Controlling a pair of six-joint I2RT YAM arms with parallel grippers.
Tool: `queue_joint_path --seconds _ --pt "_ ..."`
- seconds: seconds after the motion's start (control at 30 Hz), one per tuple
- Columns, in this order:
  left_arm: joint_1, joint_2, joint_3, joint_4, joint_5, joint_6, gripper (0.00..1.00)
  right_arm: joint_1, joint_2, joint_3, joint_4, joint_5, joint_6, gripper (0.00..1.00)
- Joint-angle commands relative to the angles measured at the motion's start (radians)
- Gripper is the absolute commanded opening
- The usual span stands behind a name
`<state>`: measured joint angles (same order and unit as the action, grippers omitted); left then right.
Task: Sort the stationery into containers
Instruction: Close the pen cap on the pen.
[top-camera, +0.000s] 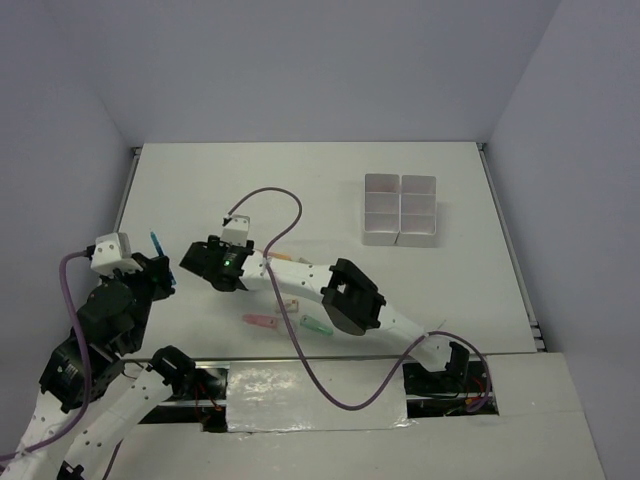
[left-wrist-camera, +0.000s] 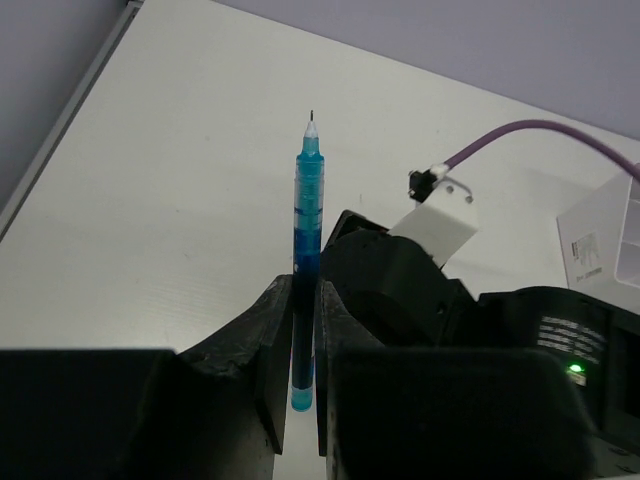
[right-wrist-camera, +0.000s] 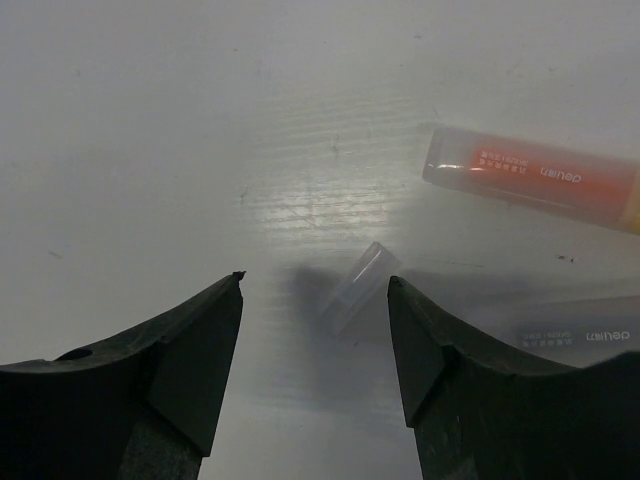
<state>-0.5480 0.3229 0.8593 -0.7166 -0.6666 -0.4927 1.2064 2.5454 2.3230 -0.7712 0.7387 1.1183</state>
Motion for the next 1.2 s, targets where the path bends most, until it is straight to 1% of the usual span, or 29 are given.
queue_joint_path --seconds 0.0,0.13,0.43,0.7,0.77,0.8,0.83,0.9,0.97,1.1,1.17 --pt "0.003 -0.036 0.000 0.066 0.022 0.032 0.00 -0.004 0.029 0.049 0.007 0.014 0.000 0.67" --pt "0.003 -0.050 -0.002 0.075 0.038 0.036 0.00 -0.011 0.029 0.018 0.006 -0.007 0.014 0.67" --pt "0.003 -0.081 -0.008 0.082 0.047 0.040 0.00 -0.021 0.041 -0.011 -0.028 -0.067 0.028 0.57" --pt "0.003 -0.093 -0.011 0.091 0.061 0.045 0.00 -0.045 0.041 -0.037 -0.071 -0.078 0.034 0.57" --pt "0.003 -0.094 -0.013 0.091 0.062 0.045 0.00 -0.048 0.036 -0.059 -0.059 -0.088 0.023 0.52" --pt "0.003 -0.094 -0.013 0.091 0.062 0.045 0.00 -0.053 0.038 -0.062 -0.056 -0.102 0.025 0.51" --pt "0.003 -0.097 -0.013 0.092 0.062 0.045 0.00 -0.054 0.039 -0.062 -0.053 -0.110 0.015 0.47" --pt "0.003 -0.099 -0.011 0.092 0.061 0.045 0.00 -0.057 0.047 -0.053 -0.059 -0.114 0.009 0.43" --pt "0.003 -0.099 -0.013 0.094 0.061 0.045 0.00 -0.061 0.049 -0.056 -0.056 -0.128 -0.008 0.41" --pt "0.003 -0.100 -0.014 0.095 0.059 0.045 0.00 -0.062 0.053 -0.065 -0.053 -0.147 -0.044 0.34" --pt "0.003 -0.102 -0.014 0.095 0.056 0.045 0.00 -0.064 0.056 -0.077 -0.056 -0.157 -0.066 0.34"
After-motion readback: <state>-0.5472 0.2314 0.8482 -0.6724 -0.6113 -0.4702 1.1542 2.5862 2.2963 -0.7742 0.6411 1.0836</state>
